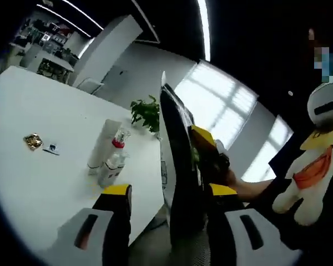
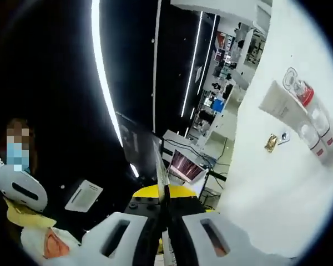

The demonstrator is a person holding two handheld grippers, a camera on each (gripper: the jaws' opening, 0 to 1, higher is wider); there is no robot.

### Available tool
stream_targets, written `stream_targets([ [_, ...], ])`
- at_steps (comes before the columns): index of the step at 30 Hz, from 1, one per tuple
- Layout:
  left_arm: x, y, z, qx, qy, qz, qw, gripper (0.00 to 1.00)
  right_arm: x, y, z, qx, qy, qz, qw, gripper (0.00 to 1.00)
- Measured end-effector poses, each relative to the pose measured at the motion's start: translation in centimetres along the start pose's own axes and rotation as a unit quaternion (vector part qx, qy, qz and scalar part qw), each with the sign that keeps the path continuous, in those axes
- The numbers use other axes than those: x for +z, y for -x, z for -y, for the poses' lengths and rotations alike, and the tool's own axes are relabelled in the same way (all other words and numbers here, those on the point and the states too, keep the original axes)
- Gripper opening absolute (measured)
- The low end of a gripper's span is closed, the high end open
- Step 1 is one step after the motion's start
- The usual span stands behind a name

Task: Arrange the skincare products in the storage area until every visible bottle or jar stands upright without overlapping.

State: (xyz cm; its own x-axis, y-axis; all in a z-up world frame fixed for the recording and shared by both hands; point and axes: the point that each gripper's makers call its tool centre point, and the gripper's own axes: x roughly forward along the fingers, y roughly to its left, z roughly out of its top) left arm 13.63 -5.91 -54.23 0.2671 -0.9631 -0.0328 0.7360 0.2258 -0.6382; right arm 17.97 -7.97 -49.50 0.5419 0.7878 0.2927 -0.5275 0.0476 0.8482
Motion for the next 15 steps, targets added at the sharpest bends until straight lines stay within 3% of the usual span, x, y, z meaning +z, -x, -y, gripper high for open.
stream_targets([
  [2, 0.4, 0.1, 0.5, -0.011, 0.002, 0.015, 0.9998, 0.22, 0.0, 0.0, 0.4, -0.01, 0.003, 0.0, 0.9999, 0.01],
  [6, 1.0, 0.5, 0.7, -0.011, 0.011, 0.042, 0.999, 0.09, 0.5, 0.6, 2.0, -0.046, 0.012, 0.002, 0.9989, 0.01],
  [11, 0.9, 0.2, 1.2, -0.016, 0.051, 0.066, 0.9964, 0.05, -0.2, 0.7, 3.2, -0.074, 0.031, -0.02, 0.9966, 0.02],
  [13, 1.4, 0.3, 1.0, -0.008, 0.069, 0.095, 0.9931, 0.01, -0.1, 0.5, 2.7, -0.06, 0.059, -0.015, 0.9963, 0.04],
  [15, 1.5, 0.4, 0.8, -0.008, 0.1, 0.112, 0.9887, 0.0, 0.4, 0.1, 1.4, -0.028, 0.096, 0.011, 0.9949, 0.1],
])
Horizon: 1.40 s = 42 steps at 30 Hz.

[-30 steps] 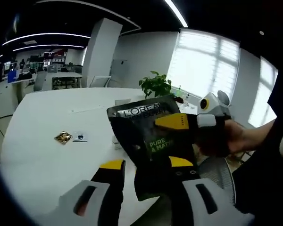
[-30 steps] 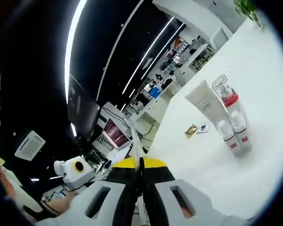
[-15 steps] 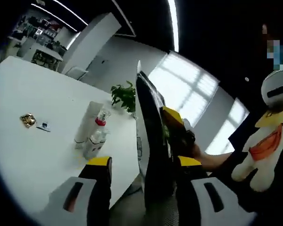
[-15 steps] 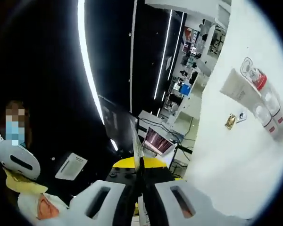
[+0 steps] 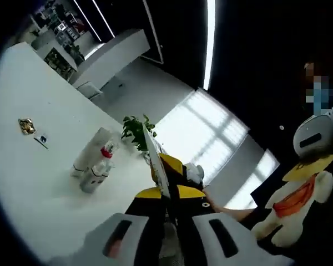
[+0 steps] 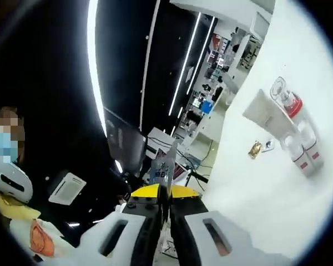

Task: Arrange the skincare products in the storage area until every visible bottle or jar stands upright without overlapping.

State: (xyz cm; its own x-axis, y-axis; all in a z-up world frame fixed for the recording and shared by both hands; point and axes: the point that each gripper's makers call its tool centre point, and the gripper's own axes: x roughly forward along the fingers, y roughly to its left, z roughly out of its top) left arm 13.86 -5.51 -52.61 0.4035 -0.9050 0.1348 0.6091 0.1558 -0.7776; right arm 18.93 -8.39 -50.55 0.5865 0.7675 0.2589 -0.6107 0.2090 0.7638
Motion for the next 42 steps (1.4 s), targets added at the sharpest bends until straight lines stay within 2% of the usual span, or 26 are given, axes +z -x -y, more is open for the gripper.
stream_targets([
  [1, 0.6, 0.0, 0.1, -0.004, 0.002, 0.025, 0.9997, 0.0, -0.1, 0.0, -0.5, 0.009, -0.01, 0.0, 0.9999, 0.13],
  [6, 2.1, 0.3, 0.0, -0.007, 0.045, 0.084, 0.9954, 0.0, -0.8, 0.1, -1.1, 0.032, -0.032, 0.005, 0.999, 0.34],
  [8, 2.4, 0.5, 0.0, -0.01, 0.068, 0.095, 0.9932, 0.0, -1.6, 0.5, -1.2, 0.035, -0.036, -0.009, 0.9987, 0.33],
  [10, 3.0, 0.7, -0.1, -0.016, 0.082, 0.117, 0.9896, 0.0, -2.3, 0.7, -1.3, 0.037, -0.047, -0.012, 0.9981, 0.33],
  [13, 4.1, 0.8, 0.0, -0.028, 0.114, 0.149, 0.9818, 0.0, -3.2, 1.1, -1.4, 0.035, -0.053, -0.019, 0.9978, 0.31],
  [18, 4.6, 0.5, 0.3, -0.039, 0.124, 0.163, 0.978, 0.0, -4.2, 1.0, -1.5, 0.04, -0.05, -0.035, 0.9974, 0.19],
  [20, 4.7, 0.2, 0.5, -0.042, 0.127, 0.163, 0.9776, 0.0, -4.1, 0.9, -1.7, 0.045, -0.045, -0.031, 0.9975, 0.11],
  [21, 4.7, 0.1, 0.5, -0.043, 0.127, 0.162, 0.9776, 0.0, -4.0, 0.8, -1.8, 0.046, -0.045, -0.027, 0.9976, 0.1],
  [22, 4.8, 0.1, 0.4, -0.041, 0.129, 0.167, 0.9766, 0.0, -3.3, 0.7, -1.9, 0.052, -0.044, -0.004, 0.9977, 0.08],
  [24, 4.8, 0.1, 0.1, -0.035, 0.131, 0.167, 0.9767, 0.0, -3.0, 0.8, -2.4, 0.065, -0.056, -0.003, 0.9963, 0.04],
  [27, 4.5, -0.2, 0.2, -0.028, 0.119, 0.151, 0.981, 0.0, -2.9, 1.0, -2.9, 0.077, -0.08, -0.002, 0.9938, 0.02],
  [28, 4.5, -0.3, 0.2, -0.028, 0.117, 0.148, 0.9816, 0.0, -2.7, 1.3, -3.5, 0.094, -0.095, -0.001, 0.991, 0.02],
  [29, 4.1, -0.4, 0.3, -0.022, 0.097, 0.132, 0.9862, 0.02, -2.7, 1.5, -3.8, 0.103, -0.11, -0.002, 0.9886, 0.02],
  [34, 3.9, -0.9, 0.1, 0.004, 0.025, 0.104, 0.9942, 0.03, -2.5, 1.8, -2.9, 0.081, -0.101, -0.002, 0.9915, 0.01],
  [37, 3.2, -1.0, -0.5, 0.015, 0.02, 0.078, 0.9967, 0.05, -2.6, 1.8, -2.4, 0.07, -0.107, -0.004, 0.9918, 0.01],
  [39, 2.4, -1.0, -1.0, 0.021, 0.024, 0.054, 0.998, 0.12, -2.4, 1.7, -2.1, 0.063, -0.108, 0.001, 0.9921, 0.01],
  [42, 1.6, -0.7, -1.9, 0.034, 0.041, 0.05, 0.9973, 0.23, -2.2, 1.8, -1.8, 0.061, -0.11, 0.004, 0.9921, 0.01],
])
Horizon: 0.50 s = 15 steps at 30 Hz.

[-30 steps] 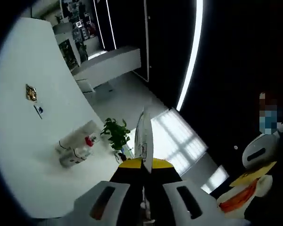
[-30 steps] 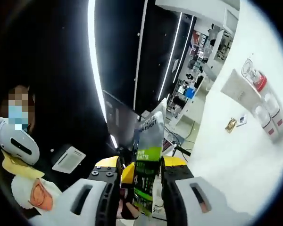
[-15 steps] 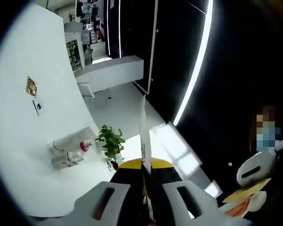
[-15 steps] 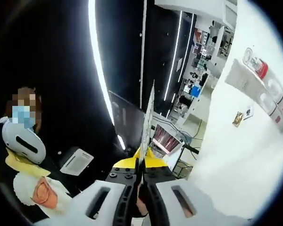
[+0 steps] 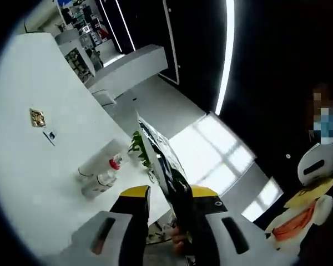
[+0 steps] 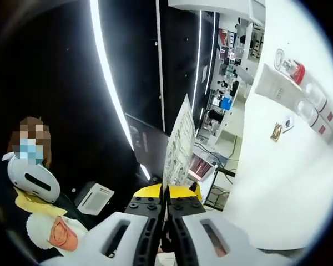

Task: Arrange the skincare products in the storage area until every visible bottle or jar stands upright without overlapping.

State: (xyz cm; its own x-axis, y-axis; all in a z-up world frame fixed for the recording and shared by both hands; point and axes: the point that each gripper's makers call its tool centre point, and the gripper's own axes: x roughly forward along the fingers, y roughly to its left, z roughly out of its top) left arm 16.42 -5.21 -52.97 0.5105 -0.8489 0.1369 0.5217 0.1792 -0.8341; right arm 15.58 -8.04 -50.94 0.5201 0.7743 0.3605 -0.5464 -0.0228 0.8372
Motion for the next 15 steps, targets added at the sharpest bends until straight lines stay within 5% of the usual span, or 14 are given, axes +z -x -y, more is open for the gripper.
stream_targets([
  [10, -1.7, 1.1, -1.6, 0.017, 0.036, -0.02, 0.999, 0.24, -0.6, 0.3, 2.3, -0.041, -0.002, -0.008, 0.9991, 0.01],
  [15, -2.2, 1.4, -1.6, 0.013, 0.044, -0.027, 0.9986, 0.07, -0.5, 0.3, 3.9, -0.07, -0.003, -0.015, 0.9974, 0.02],
])
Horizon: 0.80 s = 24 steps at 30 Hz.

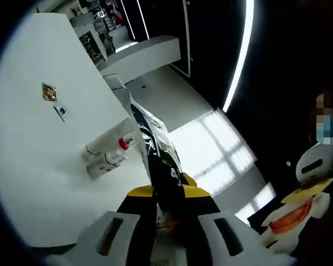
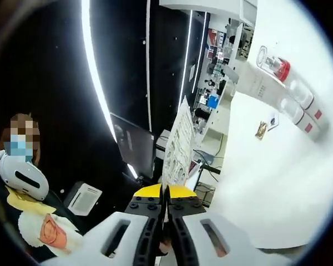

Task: Arrange the skincare products in the storage area until every visible bottle or jar stands upright without overlapping.

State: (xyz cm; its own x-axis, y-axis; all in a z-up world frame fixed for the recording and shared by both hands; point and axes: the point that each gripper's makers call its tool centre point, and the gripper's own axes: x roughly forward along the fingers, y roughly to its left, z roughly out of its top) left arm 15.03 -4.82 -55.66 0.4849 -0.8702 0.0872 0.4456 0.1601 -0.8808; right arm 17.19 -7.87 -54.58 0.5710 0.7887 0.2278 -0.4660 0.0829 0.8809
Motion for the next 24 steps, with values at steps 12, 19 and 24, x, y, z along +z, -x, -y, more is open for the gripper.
stream_targets([
  [12, 0.9, -0.2, -2.1, 0.017, 0.033, 0.026, 0.999, 0.0, -0.6, -0.3, 3.9, -0.074, 0.013, -0.024, 0.9969, 0.04],
  [19, 0.9, -0.7, -3.1, 0.024, 0.046, 0.024, 0.9984, 0.0, -0.1, -0.2, 3.9, -0.064, 0.088, -0.021, 0.9939, 0.06],
  [24, 1.1, -1.1, -3.8, 0.03, 0.054, 0.025, 0.9977, 0.0, 0.0, 0.1, 4.7, -0.072, 0.142, -0.039, 0.9865, 0.11],
])
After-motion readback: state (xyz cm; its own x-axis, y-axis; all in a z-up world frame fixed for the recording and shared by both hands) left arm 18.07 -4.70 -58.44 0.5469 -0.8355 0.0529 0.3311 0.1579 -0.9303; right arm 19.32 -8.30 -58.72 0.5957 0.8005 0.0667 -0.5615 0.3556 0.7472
